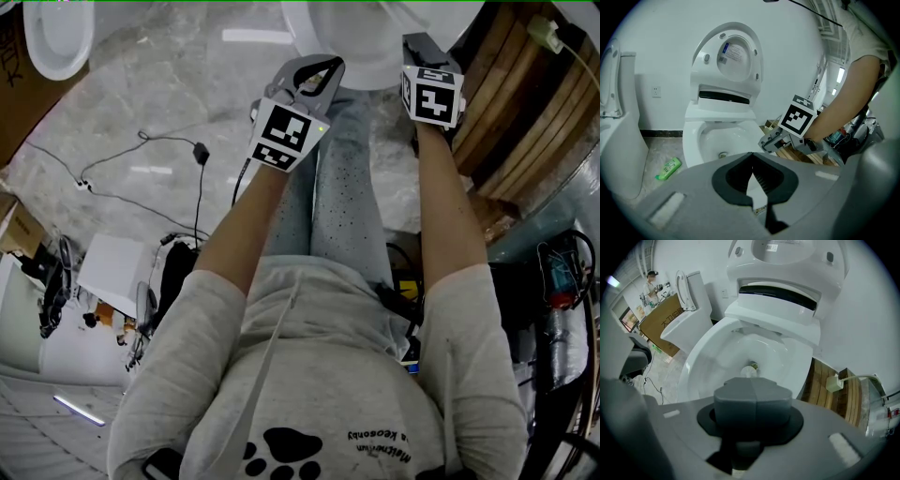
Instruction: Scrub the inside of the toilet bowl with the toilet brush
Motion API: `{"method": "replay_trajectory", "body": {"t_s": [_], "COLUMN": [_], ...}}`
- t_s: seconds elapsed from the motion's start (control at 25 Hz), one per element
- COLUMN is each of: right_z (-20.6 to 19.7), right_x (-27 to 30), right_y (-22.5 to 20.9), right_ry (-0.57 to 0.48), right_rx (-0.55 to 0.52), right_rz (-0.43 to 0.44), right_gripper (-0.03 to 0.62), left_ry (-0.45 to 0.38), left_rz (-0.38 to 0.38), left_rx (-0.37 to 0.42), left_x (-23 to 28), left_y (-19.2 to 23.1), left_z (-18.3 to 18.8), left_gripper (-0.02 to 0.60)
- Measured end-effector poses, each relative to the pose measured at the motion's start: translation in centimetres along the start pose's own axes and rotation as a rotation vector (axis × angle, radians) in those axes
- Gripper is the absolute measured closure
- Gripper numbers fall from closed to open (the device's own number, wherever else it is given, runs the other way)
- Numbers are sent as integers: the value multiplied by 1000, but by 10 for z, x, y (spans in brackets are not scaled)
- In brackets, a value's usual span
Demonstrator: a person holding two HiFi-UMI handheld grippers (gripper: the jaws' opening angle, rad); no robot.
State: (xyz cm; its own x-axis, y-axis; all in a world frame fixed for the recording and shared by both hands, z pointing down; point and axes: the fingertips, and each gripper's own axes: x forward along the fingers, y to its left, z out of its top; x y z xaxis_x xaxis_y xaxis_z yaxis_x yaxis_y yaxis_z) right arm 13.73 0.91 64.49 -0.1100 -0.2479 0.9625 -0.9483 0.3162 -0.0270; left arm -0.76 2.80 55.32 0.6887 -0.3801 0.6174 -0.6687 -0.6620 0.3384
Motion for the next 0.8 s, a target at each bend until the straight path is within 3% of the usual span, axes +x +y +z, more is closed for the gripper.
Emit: {"method": "replay_trajectory", "body": {"t_s": [0.64, 0.8], "right_z": [14, 26], "right_x": [10, 11], "right_y": [26, 25], "right_ry": [4, -3], "right_rx": [197, 200], "right_rz": [-29, -27], "right_gripper": [444, 444], "left_ry": [7, 10], "left_rz": [19, 15], "left_rx": [0, 12], "left_x": [-22, -25], "left_y": [6, 6], "left_z": [-12, -8], "left_gripper": [580, 580]}}
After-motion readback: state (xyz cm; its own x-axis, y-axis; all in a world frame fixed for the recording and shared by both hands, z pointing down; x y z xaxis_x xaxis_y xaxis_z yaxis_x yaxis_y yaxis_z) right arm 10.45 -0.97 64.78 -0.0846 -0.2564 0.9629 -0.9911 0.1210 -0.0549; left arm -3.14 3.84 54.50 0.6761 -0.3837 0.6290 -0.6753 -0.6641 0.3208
